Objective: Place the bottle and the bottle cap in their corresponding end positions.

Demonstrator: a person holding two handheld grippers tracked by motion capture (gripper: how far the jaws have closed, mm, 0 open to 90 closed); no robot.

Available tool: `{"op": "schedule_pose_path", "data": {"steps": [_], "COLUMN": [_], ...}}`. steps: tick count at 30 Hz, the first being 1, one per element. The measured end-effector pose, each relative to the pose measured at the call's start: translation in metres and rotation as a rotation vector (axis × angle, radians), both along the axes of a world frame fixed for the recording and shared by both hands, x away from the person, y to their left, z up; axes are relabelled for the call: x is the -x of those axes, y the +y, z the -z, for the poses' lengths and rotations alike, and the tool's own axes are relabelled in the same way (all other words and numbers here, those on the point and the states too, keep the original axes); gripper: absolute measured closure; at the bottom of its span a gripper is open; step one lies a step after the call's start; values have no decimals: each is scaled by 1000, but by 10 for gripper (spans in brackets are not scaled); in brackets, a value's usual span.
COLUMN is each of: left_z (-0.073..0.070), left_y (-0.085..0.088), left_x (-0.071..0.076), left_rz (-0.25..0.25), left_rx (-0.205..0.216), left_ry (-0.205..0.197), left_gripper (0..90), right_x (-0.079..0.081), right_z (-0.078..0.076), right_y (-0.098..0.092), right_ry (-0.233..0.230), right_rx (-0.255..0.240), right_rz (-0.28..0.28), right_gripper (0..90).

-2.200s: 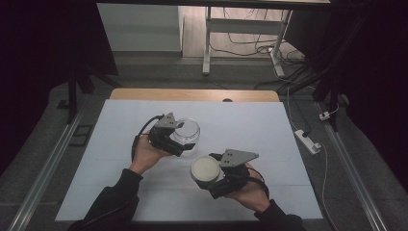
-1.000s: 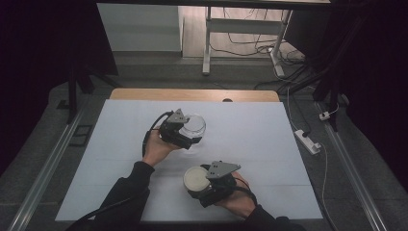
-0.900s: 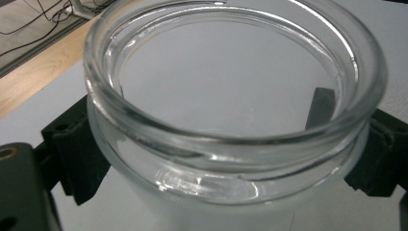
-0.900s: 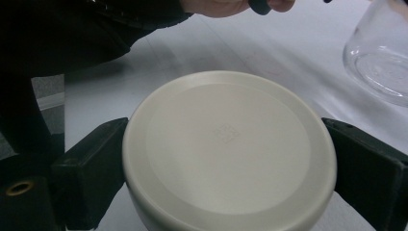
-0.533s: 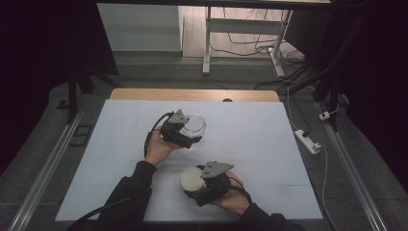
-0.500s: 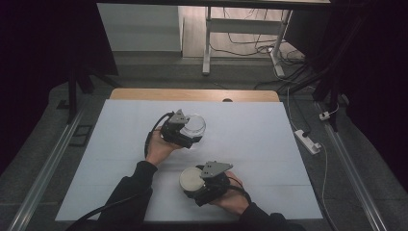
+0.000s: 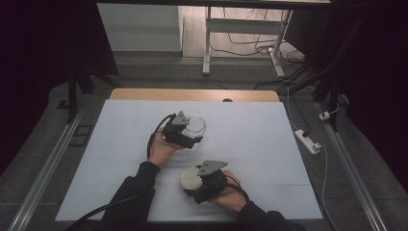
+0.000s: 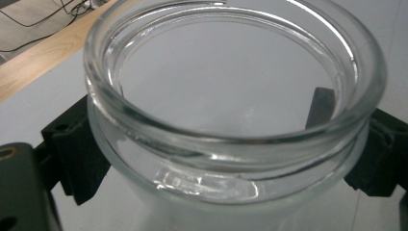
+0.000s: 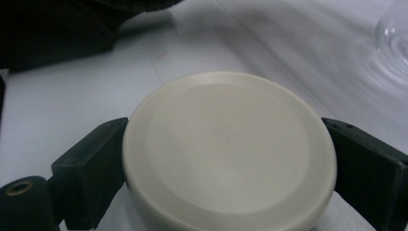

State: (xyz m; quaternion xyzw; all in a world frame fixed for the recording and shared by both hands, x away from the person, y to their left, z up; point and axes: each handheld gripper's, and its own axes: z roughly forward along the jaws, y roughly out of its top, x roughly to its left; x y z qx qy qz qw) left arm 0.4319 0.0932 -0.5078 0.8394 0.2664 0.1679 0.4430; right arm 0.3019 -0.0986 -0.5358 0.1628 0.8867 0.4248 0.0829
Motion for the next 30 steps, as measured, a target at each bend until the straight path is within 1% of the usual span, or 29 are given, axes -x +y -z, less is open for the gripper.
{"op": "schedule_pose_path", "data": {"steps": [1,5,8,12,13,16,19,26,30], "left_z": [1,5,6,7,7,7,7,8,6], "left_y": [0,-1,0,2,2,3,5,4,7], "left_x": [0,0,0,-1,-1,-1,-3,0,1], "left_rz": [-2,-2,-5,-4,-5,-9,-15,-16,-14], "left_rx": [3,-1,10,13,14,15,17,-29,-16], "left_ry": [0,5,7,16,19,29,45,30,45], "left_gripper": [71,71,71,70,69,68,65,50,40], "right_x": [-2,-4,-7,-7,-8,-8,-9,-10,-10], "right_z": [2,2,3,3,3,4,4,3,3], "right_y": [0,0,0,0,1,2,2,1,0], "right_ry": [11,19,28,15,18,18,24,37,43], "right_rx": [16,12,29,42,53,60,62,52,47], "right_rz": [7,14,27,31,39,40,43,49,43], "right_gripper": [67,67,66,65,65,65,64,55,38]}}
